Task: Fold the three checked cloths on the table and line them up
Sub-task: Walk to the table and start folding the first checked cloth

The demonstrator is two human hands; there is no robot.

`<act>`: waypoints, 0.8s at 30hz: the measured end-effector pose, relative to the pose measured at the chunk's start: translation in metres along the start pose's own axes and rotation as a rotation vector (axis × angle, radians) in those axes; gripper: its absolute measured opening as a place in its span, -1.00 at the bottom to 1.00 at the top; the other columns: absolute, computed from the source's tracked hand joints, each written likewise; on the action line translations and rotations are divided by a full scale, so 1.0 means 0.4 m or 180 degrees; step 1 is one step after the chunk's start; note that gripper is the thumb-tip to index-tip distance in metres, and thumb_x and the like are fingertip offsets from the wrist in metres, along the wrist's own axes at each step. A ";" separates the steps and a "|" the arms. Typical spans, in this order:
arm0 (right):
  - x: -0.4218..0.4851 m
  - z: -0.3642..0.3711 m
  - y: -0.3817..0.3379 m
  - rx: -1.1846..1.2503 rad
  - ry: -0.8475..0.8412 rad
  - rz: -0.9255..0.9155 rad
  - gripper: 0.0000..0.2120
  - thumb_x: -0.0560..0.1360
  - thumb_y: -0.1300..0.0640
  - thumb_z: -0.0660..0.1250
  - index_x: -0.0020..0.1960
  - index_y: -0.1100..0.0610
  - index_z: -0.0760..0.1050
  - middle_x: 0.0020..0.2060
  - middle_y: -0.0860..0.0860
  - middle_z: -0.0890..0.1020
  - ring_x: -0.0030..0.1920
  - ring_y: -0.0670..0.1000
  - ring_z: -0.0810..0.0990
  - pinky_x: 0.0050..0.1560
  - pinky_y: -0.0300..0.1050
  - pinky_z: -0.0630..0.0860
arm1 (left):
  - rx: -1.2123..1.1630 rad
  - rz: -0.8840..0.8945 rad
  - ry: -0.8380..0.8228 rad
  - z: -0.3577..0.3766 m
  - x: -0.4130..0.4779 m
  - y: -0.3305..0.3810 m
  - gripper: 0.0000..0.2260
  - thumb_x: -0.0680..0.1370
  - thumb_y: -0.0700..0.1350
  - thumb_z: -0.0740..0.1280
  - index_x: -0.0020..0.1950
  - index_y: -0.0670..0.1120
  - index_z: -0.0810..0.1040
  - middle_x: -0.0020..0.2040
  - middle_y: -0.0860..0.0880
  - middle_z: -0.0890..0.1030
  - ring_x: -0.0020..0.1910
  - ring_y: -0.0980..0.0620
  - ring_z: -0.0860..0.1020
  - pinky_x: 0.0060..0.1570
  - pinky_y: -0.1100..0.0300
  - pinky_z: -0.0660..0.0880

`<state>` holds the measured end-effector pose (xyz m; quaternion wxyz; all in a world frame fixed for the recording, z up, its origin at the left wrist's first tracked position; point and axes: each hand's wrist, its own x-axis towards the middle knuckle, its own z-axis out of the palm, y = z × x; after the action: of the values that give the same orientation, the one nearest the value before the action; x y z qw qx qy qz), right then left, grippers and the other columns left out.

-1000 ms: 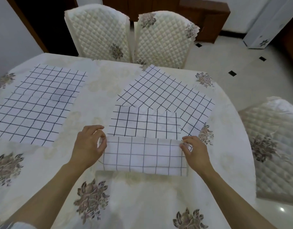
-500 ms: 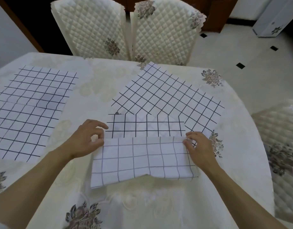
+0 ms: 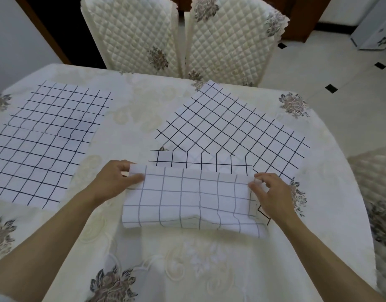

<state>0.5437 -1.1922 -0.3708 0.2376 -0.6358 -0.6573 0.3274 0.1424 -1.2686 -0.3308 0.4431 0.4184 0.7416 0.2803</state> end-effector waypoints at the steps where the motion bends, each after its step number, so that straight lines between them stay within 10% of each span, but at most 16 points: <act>1: 0.006 0.002 -0.002 0.0051 0.0017 0.0063 -0.93 0.49 0.09 0.43 -0.08 0.08 0.61 -0.01 -0.07 0.60 -0.02 -0.11 0.51 0.09 -0.15 0.41 | 0.0075 0.0012 0.0154 0.004 0.007 -0.004 -0.91 0.47 -0.12 0.51 -0.05 -0.04 0.71 -0.03 0.09 0.71 -0.12 0.04 0.70 0.02 0.00 0.62; 9: 0.079 0.016 -0.006 0.0212 0.0153 0.0238 -0.88 0.54 0.06 0.36 -0.14 0.05 0.62 -0.09 -0.18 0.60 -0.02 -0.18 0.54 0.06 -0.13 0.48 | 0.0462 0.0109 0.0889 0.064 0.061 -0.017 -0.94 0.53 -0.10 0.43 -0.05 0.06 0.65 0.06 0.08 0.60 0.02 0.00 0.58 0.10 0.01 0.52; 13: 0.114 0.032 0.003 -0.0013 0.0208 0.0201 -0.84 0.49 0.15 0.40 -0.23 0.21 0.60 -0.15 0.10 0.64 -0.09 0.00 0.55 -0.01 -0.08 0.47 | 0.0704 0.0357 0.1137 0.089 0.093 -0.012 -0.96 0.50 -0.17 0.44 -0.12 -0.03 0.65 0.02 0.05 0.58 0.03 0.03 0.52 0.03 0.11 0.41; 24: 0.175 0.074 0.058 -0.0619 0.0458 0.0192 -0.92 0.42 0.08 0.49 -0.21 0.06 0.62 0.11 0.04 0.55 0.22 0.09 0.47 0.20 0.18 0.43 | 0.0926 0.0438 0.1525 0.139 0.201 -0.082 -0.89 0.46 -0.12 0.44 -0.24 -0.06 0.58 0.12 -0.03 0.60 0.13 -0.12 0.52 0.03 -0.03 0.53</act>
<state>0.5325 -1.1273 -0.4149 0.2113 -0.6972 -0.6478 0.2226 0.1590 -1.2124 -0.4156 0.1706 0.4488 0.8274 0.2912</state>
